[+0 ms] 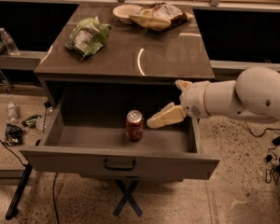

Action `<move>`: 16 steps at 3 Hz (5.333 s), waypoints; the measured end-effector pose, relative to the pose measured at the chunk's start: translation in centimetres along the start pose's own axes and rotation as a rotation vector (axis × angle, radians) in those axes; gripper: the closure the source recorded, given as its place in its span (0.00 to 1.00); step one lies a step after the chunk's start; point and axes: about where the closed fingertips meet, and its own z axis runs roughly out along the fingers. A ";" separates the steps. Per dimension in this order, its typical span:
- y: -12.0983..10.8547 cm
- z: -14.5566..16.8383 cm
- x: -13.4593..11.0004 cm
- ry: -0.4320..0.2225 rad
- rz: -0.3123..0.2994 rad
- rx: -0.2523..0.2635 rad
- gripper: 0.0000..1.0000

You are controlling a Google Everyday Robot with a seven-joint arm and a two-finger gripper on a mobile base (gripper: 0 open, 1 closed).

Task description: Pick coke can from top drawer and place on counter

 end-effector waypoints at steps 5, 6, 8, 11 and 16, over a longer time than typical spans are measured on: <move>-0.3 9.9 4.3 -0.040 -0.006 -0.076 0.00; 0.2 12.2 5.3 -0.030 -0.037 -0.082 0.00; 2.1 15.1 8.1 -0.003 -0.018 -0.126 0.18; 3.1 14.6 7.8 -0.065 0.047 -0.113 0.96; 0.7 -2.7 -5.1 -0.149 -0.002 0.085 1.00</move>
Offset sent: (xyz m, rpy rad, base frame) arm 0.0125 0.0213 -0.0614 0.0812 0.0219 0.0225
